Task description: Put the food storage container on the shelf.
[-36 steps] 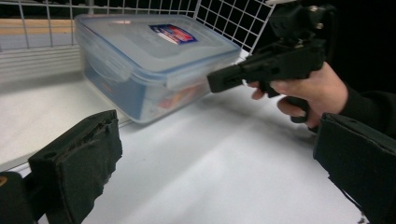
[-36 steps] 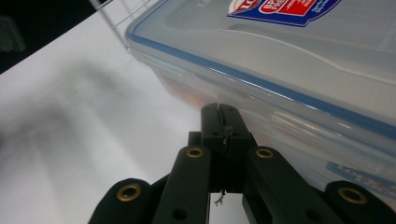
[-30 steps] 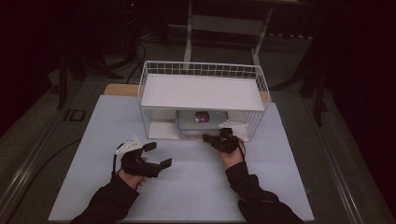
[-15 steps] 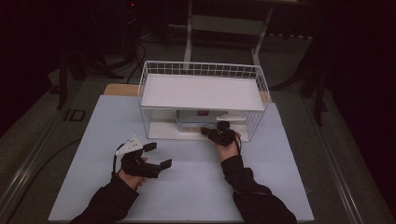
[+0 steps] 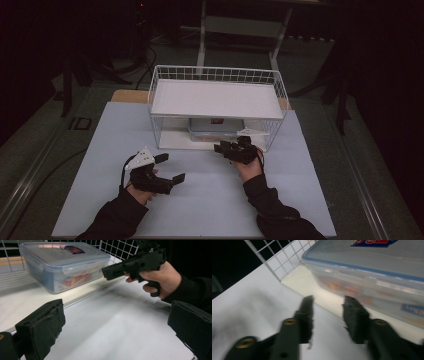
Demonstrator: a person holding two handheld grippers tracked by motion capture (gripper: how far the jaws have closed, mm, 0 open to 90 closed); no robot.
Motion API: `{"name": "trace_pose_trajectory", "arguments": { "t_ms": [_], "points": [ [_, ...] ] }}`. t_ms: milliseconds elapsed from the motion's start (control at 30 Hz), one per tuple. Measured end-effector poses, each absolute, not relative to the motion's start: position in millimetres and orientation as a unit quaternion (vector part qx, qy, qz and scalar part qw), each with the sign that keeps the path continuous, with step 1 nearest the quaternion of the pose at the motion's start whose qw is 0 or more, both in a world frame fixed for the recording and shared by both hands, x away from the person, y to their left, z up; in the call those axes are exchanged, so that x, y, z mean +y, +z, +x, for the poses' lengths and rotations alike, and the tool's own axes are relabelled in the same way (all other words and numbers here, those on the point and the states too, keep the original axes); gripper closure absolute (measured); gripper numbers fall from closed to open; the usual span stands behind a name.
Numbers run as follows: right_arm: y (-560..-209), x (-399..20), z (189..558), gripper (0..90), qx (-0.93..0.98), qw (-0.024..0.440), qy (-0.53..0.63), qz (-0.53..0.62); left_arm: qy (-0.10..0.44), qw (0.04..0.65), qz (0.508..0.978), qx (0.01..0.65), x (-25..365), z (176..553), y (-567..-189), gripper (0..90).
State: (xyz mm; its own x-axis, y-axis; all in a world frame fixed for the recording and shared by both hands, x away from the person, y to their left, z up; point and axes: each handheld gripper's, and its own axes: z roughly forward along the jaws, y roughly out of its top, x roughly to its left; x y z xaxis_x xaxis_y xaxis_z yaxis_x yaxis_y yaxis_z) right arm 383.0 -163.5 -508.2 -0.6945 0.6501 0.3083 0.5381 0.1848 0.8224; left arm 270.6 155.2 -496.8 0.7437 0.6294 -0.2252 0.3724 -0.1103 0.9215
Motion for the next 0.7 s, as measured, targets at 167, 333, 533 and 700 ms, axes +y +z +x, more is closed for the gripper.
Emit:
{"name": "trace_pose_trajectory", "arguments": {
  "t_ms": [167, 333, 533, 700],
  "points": [
    [-503.7, -178.2, 365.6, 28.5, 0.763, 0.049, 0.523, 0.377, 0.115, 0.573, 0.739, 0.335, 153.9, 268.4, -494.8, 1.2],
    [-499.3, -193.2, 349.7, 19.2, 0.756, 0.026, 0.538, 0.372, 0.118, 0.572, 0.74, 0.334, 154.6, 265.9, -493.3, 1.2],
    [-495.7, -205.8, 329.0, 17.2, 0.758, 0.05, 0.537, 0.366, 0.119, 0.574, 0.737, 0.337, 159.3, 263.5, -491.9, 1.2],
    [-495.5, -214.2, 311.7, 17.4, 0.763, 0.067, 0.534, 0.357, 0.12, 0.572, 0.74, 0.334, 161.2, 259.0, -492.1, 1.2]
  ]
}}
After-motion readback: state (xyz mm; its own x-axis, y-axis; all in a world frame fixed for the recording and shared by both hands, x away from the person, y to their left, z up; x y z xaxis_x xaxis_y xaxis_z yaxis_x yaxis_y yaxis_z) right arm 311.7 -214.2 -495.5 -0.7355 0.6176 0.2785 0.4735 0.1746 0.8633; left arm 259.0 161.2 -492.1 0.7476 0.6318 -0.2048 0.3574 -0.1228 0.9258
